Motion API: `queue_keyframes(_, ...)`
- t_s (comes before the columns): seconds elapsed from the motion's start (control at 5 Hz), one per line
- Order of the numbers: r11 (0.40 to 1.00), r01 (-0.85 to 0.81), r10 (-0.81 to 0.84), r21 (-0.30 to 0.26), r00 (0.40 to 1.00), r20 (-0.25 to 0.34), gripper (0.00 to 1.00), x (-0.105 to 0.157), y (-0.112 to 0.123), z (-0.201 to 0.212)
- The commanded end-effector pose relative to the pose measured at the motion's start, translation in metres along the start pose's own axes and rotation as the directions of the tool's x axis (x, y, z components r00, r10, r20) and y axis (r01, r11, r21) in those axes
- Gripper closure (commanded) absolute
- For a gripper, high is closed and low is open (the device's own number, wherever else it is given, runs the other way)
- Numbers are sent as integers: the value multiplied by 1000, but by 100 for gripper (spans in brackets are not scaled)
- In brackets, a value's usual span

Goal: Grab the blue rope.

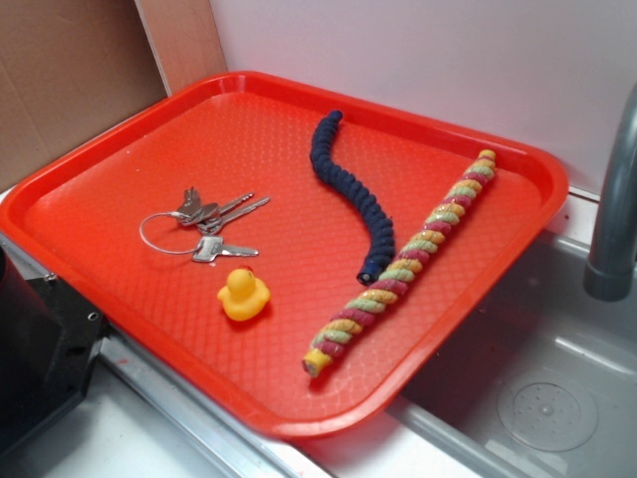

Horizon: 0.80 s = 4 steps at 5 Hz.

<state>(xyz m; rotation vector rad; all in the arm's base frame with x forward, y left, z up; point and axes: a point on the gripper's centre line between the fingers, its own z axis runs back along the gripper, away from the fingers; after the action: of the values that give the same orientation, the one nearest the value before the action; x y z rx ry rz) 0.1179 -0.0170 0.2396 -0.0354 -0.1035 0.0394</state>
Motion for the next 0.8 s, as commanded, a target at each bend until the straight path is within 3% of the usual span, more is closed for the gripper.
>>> queue_keyframes(0.0,1000,0,0,0,1000,0,0,0,0,0)
queue_keyframes(0.2,989,-147,147,13,989,18,0,9,-1,-2)
queue_keyframes(0.6,891,-453,453,-43,891,3,0,41,-10,-25)
